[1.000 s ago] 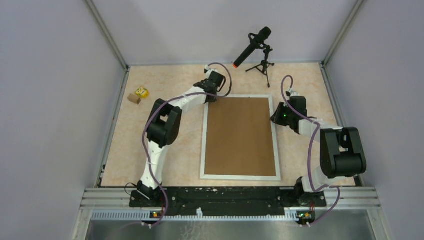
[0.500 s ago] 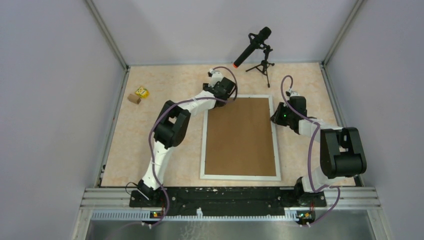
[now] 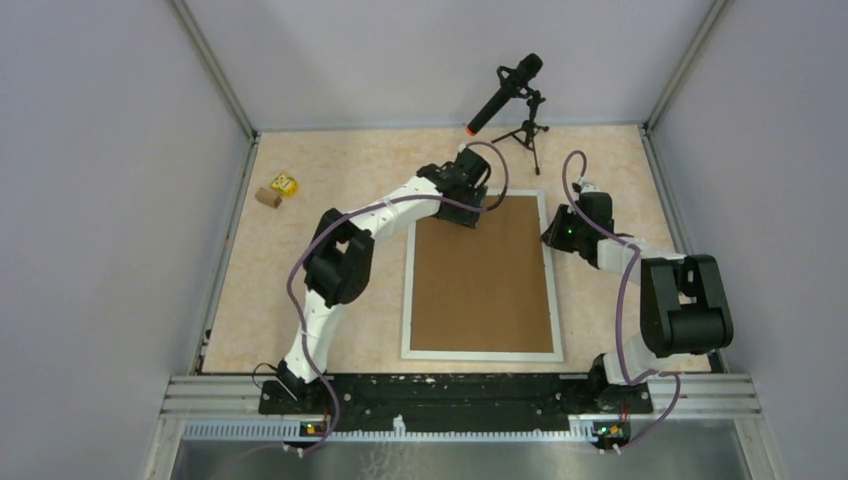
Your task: Put the photo into the frame
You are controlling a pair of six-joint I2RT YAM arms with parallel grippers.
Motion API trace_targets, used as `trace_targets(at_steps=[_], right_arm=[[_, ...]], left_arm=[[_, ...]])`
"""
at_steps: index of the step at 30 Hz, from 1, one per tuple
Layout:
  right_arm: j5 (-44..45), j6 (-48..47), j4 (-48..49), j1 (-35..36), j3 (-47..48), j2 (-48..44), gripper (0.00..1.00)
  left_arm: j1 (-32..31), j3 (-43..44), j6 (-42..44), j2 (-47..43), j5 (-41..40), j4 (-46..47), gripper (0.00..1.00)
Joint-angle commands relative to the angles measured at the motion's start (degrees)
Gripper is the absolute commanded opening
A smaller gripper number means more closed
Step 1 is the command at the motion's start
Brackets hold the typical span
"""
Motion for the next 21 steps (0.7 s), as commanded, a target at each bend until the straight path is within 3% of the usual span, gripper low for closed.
trace_targets(at_steps=[1, 5, 10, 16, 21], right_arm=[[-3.1, 0.7, -5.9, 0.4, -2.0, 2.3, 0.00], [-3.7, 0.7, -5.3, 0.3, -2.5, 1.9, 0.04], [-4.2, 0.7, -5.3, 0.3, -3.0, 1.5, 0.20], [-4.2, 0.5, -5.3, 0.3, -2.7, 1.5, 0.22], [-3.9, 0.1, -6.0, 0.3, -2.6, 0.6, 0.23]], left_arm=[[4.2, -3.9, 2.0, -15.1, 13.6, -2.6, 0.75], [11.0, -24.1, 1.3, -28.7, 26.4, 5.0, 0.77], [19.0, -43.8, 1.4, -40.4, 41.7, 15.0, 0.81], [25.4, -54.8, 1.4, -40.4, 53.3, 20.9, 0.67], [25.7, -58.4, 2.5, -36.4, 55.7, 23.4, 0.57]])
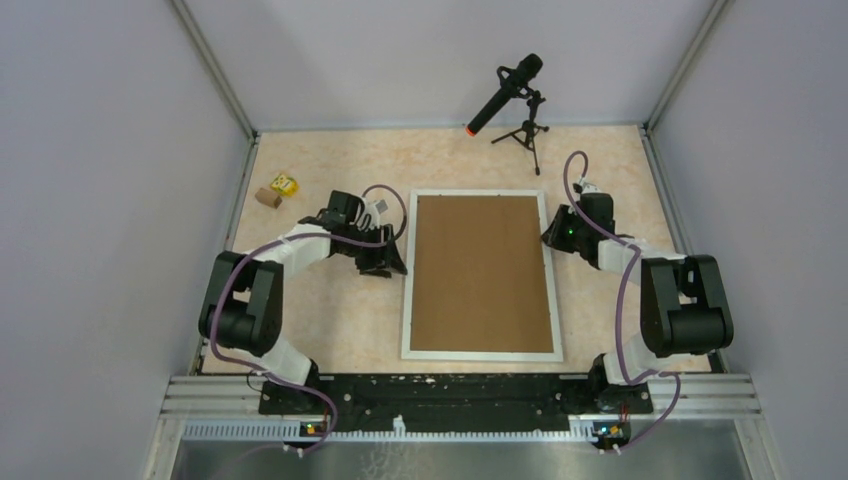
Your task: Put the photo into the frame
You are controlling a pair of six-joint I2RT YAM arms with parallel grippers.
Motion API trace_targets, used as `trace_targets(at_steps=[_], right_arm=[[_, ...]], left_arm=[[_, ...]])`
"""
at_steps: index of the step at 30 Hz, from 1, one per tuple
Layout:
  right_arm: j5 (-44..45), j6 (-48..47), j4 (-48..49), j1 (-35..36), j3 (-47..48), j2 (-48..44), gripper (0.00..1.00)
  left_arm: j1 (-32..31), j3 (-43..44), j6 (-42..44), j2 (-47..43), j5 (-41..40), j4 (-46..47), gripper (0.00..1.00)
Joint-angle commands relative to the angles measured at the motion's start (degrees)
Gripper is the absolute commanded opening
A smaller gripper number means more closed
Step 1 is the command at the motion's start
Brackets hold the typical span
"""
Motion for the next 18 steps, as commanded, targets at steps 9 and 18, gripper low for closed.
trace_targets(at_steps=[9, 18], right_arm=[[-3.6, -0.8, -6.8, 0.8, -2.2, -0.2, 0.23], [-4.8, -0.9, -6.4, 0.8, -2.2, 0.1, 0.21]], left_arm=[[0.3, 3.8, 0.1, 9.4, 3.3, 6.1, 0.40], [0.3, 5.7, -0.3, 15.0, 4.2, 5.4, 0.36]])
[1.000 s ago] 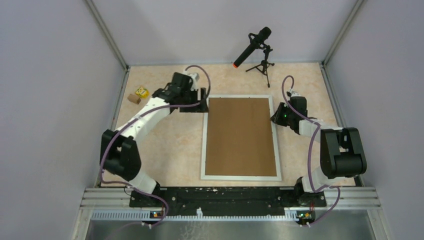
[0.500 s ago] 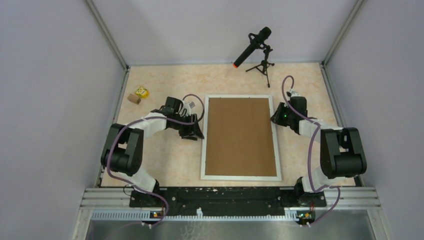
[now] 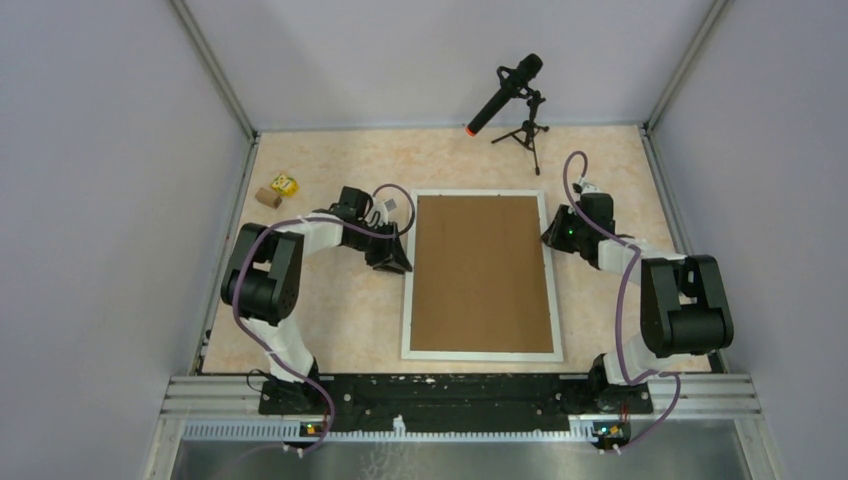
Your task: Put the photo into the frame
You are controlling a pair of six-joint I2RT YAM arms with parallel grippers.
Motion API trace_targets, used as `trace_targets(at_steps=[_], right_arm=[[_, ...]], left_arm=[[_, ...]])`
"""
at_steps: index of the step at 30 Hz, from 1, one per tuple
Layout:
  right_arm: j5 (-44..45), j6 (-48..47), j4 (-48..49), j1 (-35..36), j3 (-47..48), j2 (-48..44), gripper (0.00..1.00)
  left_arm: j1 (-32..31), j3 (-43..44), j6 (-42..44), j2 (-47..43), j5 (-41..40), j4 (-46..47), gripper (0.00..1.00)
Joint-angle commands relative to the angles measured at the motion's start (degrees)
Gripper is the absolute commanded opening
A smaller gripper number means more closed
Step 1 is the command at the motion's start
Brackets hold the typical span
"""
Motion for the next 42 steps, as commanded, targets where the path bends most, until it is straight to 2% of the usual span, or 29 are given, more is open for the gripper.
trace_targets(at_steps=[1, 13, 17, 30, 42], right_arm=[[-4.6, -0.6, -6.3, 0.8, -2.2, 0.2, 0.21], [-4.9, -0.5, -6.2, 0.8, -2.3, 0.5, 0.21], [-5.0, -0.5, -6.1, 0.8, -2.3, 0.5, 0.21], [-5.3, -0.6, -6.0, 0.8, -2.4, 0.4, 0.20], [-5.3, -0.6, -6.0, 0.8, -2.4, 0.5, 0.19]], left_arm=[[0.0, 1.3, 0.2, 1.9, -1.9, 1.1, 0.36], [-0.8, 1.4, -0.2, 3.5, -7.8, 0.2, 0.40], [-0.8, 1.1, -1.4, 3.5, -7.0, 1.2, 0.41], [-0.7, 1.7, -3.4, 5.0, -9.6, 1.0, 0.36], [-3.0, 4.5, -4.8, 7.1, -16.0, -1.3, 0.37]])
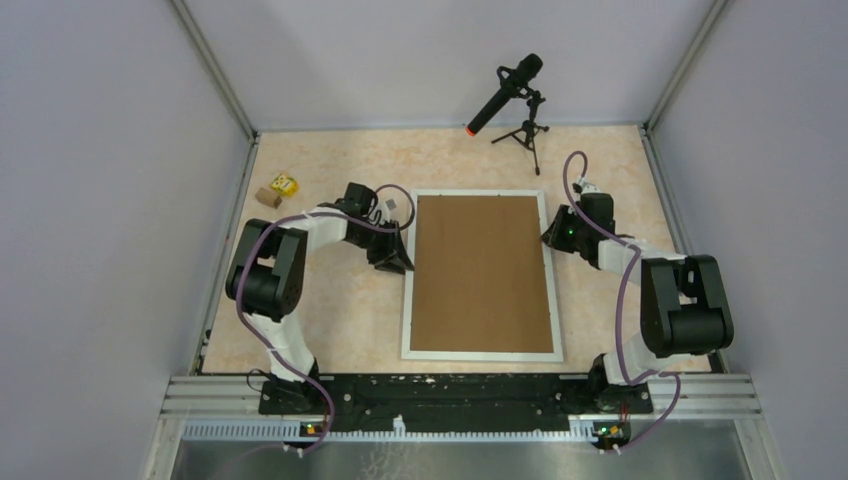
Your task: Put the photo into the frame
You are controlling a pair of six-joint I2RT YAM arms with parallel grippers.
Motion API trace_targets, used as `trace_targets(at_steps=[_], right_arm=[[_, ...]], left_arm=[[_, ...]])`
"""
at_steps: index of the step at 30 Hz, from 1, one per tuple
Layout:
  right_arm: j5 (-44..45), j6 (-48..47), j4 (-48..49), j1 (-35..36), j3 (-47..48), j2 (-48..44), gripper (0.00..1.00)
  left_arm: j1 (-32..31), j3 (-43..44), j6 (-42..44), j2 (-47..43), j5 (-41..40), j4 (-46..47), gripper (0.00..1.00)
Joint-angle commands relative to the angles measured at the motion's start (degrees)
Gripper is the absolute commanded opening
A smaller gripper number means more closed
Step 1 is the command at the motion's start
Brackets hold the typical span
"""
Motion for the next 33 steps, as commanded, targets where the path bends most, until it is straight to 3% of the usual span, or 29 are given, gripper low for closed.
trace_targets(at_steps=[1, 8, 28, 31, 33], right_arm=[[-5.2, -0.3, -6.0, 0.8, -2.4, 0.6, 0.19], [-5.1, -0.3, -6.0, 0.8, -2.5, 0.6, 0.18], [-5.6, -0.1, -5.9, 0.9, -2.8, -0.1, 0.18], [-5.6, 0.0, -5.9, 0.8, -2.8, 0.1, 0.18], [-5.4, 0.1, -5.9, 0.8, -2.8, 0.0, 0.18]], left_arm=[[-2.5, 1.7, 0.7, 5.6, -13.4, 2.8, 0.37], [-4.3, 3.3, 0.0, 7.8, -17.0, 2.4, 0.37], [-12.7, 9.2, 0.5, 13.8, -43.8, -4.9, 0.30], [-14.5, 12.1, 1.8, 13.0, -41.2, -6.5, 0.30], [-14.6, 13.3, 2.0, 9.2, -36.8, -6.4, 0.36]])
